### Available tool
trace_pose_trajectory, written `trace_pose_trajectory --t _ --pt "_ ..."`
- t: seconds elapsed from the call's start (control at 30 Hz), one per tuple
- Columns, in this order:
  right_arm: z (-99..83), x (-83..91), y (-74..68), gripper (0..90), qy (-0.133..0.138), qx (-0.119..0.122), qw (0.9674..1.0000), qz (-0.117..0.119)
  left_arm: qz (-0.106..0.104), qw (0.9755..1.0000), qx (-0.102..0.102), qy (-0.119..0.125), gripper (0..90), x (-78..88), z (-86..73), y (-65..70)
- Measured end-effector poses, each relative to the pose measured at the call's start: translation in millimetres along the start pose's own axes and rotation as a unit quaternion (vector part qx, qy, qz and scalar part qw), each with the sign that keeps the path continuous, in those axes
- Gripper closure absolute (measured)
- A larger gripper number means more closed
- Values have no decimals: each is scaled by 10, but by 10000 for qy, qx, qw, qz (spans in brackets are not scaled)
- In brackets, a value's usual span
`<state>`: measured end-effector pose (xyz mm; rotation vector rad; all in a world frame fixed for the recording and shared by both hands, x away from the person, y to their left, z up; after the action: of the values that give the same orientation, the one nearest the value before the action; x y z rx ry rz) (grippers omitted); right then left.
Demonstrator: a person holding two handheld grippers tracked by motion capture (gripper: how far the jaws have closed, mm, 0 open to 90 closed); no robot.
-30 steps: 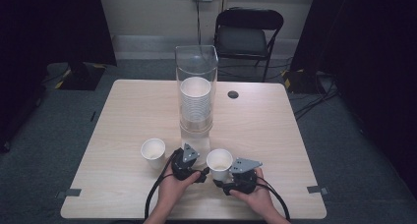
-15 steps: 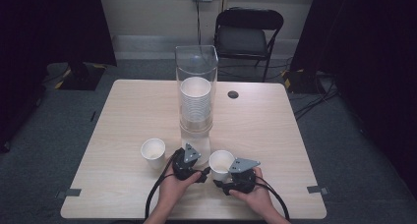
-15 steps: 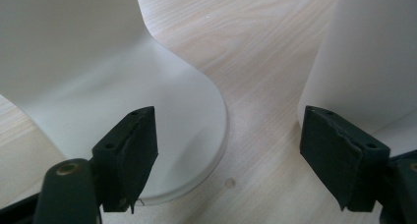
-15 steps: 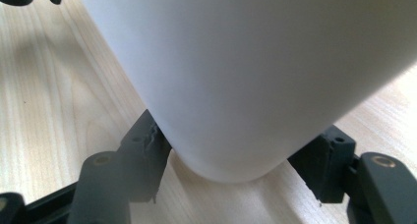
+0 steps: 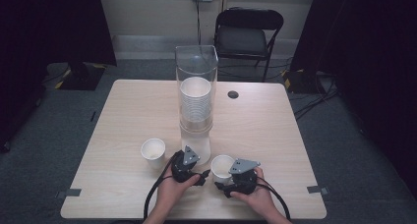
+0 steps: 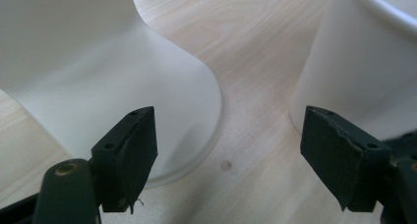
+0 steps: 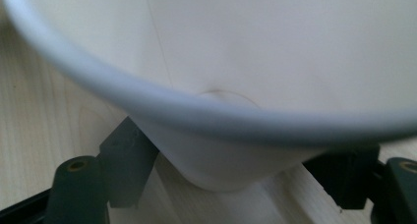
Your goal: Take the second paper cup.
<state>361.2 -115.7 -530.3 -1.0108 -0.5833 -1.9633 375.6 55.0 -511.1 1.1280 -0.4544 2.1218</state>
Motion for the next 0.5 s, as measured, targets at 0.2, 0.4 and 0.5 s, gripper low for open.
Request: trace_pose_trajectory --t 0.2,0.4,0.5 --pt "-65 78 44 252 -39 -17 9998 171 -117 9999 -100 -69 215 -13 -78 44" --pt "-122 136 97 350 -55 -37 9995 298 -208 9993 -248 -197 215 -7 -180 57" --pt "-105 113 99 350 -19 -39 9995 311 -256 9990 -279 -244 215 -24 -246 71"
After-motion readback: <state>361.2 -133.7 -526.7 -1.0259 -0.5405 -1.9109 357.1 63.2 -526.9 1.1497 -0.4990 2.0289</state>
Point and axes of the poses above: each handheld gripper's, and its own axes: x roughly backward along the jaws, z roughly out of its top, y roughly to its right, the point moved 5 cm from there along -x, roughly forward along the jaws, and after that the axes turned 15 degrees about -y, right-handed, at the moved point
